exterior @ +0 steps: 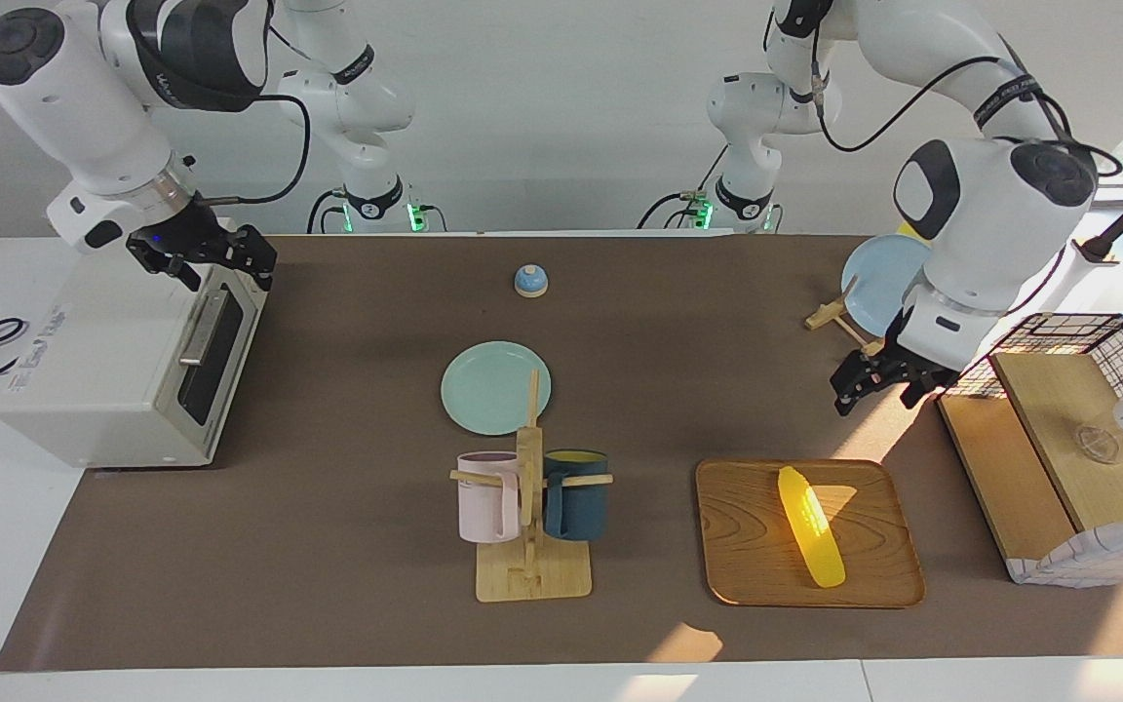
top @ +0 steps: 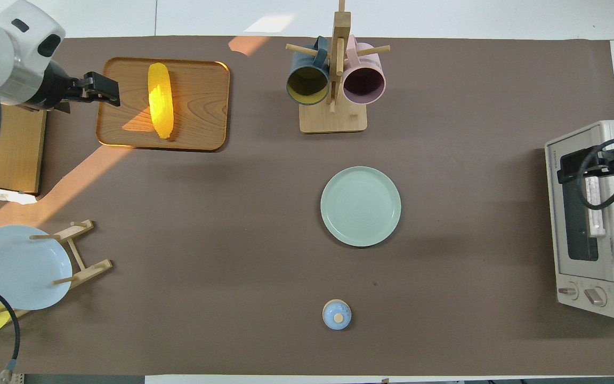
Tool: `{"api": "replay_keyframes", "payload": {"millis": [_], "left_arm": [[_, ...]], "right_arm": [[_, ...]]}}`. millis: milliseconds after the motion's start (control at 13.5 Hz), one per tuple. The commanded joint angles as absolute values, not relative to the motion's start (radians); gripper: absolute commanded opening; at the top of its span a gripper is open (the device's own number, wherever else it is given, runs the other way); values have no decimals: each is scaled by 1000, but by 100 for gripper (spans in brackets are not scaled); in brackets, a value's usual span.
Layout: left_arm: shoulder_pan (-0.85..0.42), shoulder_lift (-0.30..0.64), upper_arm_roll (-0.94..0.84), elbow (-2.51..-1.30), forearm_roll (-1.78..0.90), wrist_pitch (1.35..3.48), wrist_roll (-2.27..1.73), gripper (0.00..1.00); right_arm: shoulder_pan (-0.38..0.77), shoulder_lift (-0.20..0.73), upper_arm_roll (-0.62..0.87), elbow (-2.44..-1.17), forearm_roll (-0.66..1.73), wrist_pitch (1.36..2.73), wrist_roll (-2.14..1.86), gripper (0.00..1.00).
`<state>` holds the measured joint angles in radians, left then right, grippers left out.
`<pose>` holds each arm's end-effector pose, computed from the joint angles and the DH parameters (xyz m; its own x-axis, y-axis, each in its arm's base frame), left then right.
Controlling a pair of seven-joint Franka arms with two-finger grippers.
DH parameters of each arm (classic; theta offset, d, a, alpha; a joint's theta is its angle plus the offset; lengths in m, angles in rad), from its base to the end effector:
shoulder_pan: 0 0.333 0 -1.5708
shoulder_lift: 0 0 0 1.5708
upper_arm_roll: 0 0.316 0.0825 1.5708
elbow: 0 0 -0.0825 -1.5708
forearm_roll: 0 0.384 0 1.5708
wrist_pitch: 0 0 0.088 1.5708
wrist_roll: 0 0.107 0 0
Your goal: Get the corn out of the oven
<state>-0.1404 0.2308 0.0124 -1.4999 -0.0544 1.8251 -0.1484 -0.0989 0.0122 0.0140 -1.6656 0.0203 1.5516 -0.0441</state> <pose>0.6366 -0.0872 0.5439 0.9958 0.0338 0.0854 0.0283 -0.9975 0.0642 0.5490 -0.0445 0.5718 0.9914 -0.0397 -0.1248 -0.0433 -0.9987 -0.0259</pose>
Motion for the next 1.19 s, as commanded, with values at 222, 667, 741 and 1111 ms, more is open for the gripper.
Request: {"api": "replay_keyframes", "payload": {"millis": [222, 667, 741, 1111], "left_arm": [[-161, 39, 17, -1546, -31, 1557, -135, 100], [-152, -41, -1, -1707, -32, 1609, -130, 100], [-146, -32, -20, -1704, -31, 1614, -129, 100], [-129, -28, -55, -1687, -32, 1608, -130, 100]], "right_arm": [[-98, -3, 15, -1677, 32, 1552, -29, 100], [-98, 0, 15, -1671, 31, 1551, -32, 100], [-98, 0, 15, -1671, 29, 1546, -32, 100], [-98, 0, 15, -1667, 12, 1545, -32, 100]]}}
